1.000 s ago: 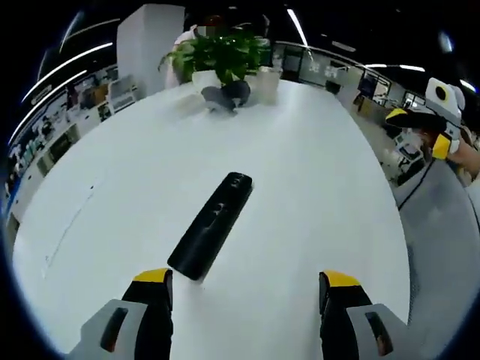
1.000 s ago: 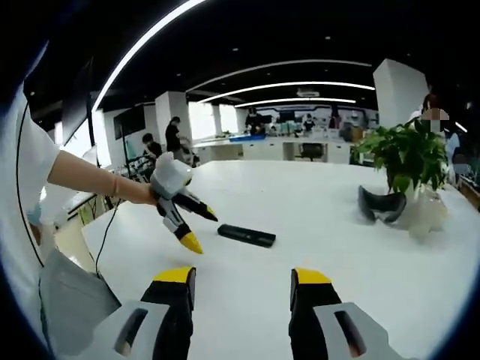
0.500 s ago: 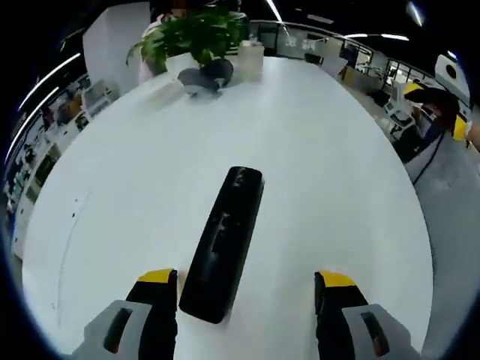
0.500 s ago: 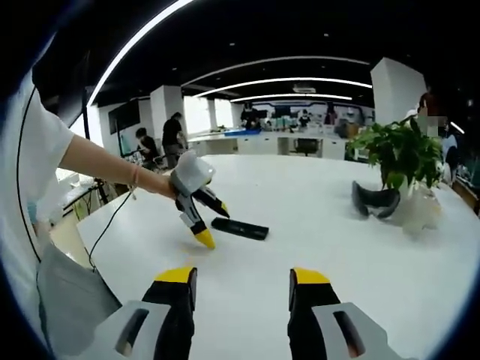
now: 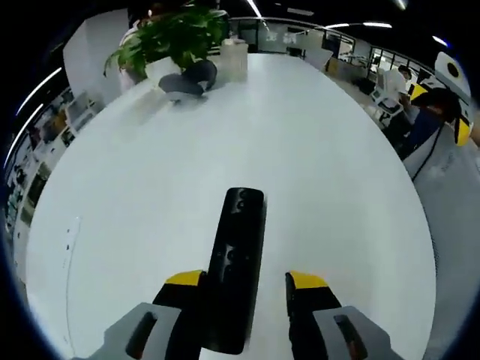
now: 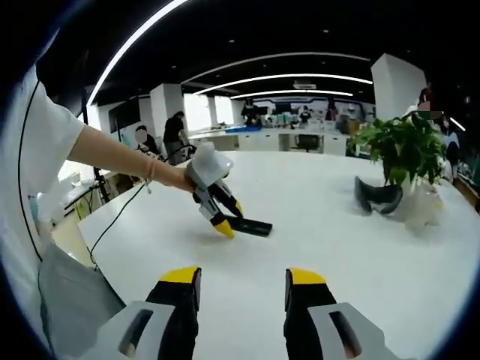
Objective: Press the specified remote control buttons in sequence, fully releasing each button before pressing the next.
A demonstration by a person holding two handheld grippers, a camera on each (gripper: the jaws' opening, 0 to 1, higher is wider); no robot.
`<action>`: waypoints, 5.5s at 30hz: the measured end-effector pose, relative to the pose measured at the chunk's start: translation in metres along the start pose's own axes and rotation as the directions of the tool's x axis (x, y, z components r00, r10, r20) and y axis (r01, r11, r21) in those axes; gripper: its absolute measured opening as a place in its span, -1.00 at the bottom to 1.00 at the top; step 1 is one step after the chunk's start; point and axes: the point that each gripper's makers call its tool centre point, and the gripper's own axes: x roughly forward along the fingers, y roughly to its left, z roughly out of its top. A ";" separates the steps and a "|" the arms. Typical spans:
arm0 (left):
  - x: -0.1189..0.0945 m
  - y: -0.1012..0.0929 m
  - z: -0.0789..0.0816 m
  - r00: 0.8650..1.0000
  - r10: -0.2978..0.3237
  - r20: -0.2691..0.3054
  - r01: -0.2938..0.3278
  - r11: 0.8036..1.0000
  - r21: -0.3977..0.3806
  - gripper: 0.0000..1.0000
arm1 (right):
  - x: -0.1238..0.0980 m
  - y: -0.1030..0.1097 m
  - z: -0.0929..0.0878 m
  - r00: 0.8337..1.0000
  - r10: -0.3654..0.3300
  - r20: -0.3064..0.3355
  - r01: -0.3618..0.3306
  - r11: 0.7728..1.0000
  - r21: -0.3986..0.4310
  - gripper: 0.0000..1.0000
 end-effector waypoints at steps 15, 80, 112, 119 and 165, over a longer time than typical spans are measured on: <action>-0.003 -0.013 -0.005 1.000 -0.014 -0.025 0.015 1.000 0.025 -0.52 | -0.005 -0.006 0.000 1.000 -0.020 0.011 0.020 1.000 0.020 -0.20; -0.028 -0.216 -0.043 0.999 -0.048 -0.021 0.050 0.996 0.070 -0.52 | 0.029 0.065 -0.010 0.963 0.239 -0.126 -0.258 0.952 -0.166 -0.32; -0.034 -0.243 -0.049 0.994 -0.065 0.090 0.059 0.996 0.064 -0.52 | 0.040 0.084 -0.099 0.723 0.311 -0.617 -0.618 0.689 -0.378 -0.61; -0.034 -0.243 -0.048 0.992 -0.058 0.110 0.053 0.997 0.051 -0.52 | 0.041 0.084 -0.106 0.682 0.311 -0.662 -0.665 0.640 -0.385 -0.78; -0.039 -0.242 -0.058 0.993 -0.036 0.116 0.033 0.999 0.029 -0.50 | 0.051 0.079 -0.125 0.646 0.219 -0.731 -0.717 0.504 -0.482 -1.00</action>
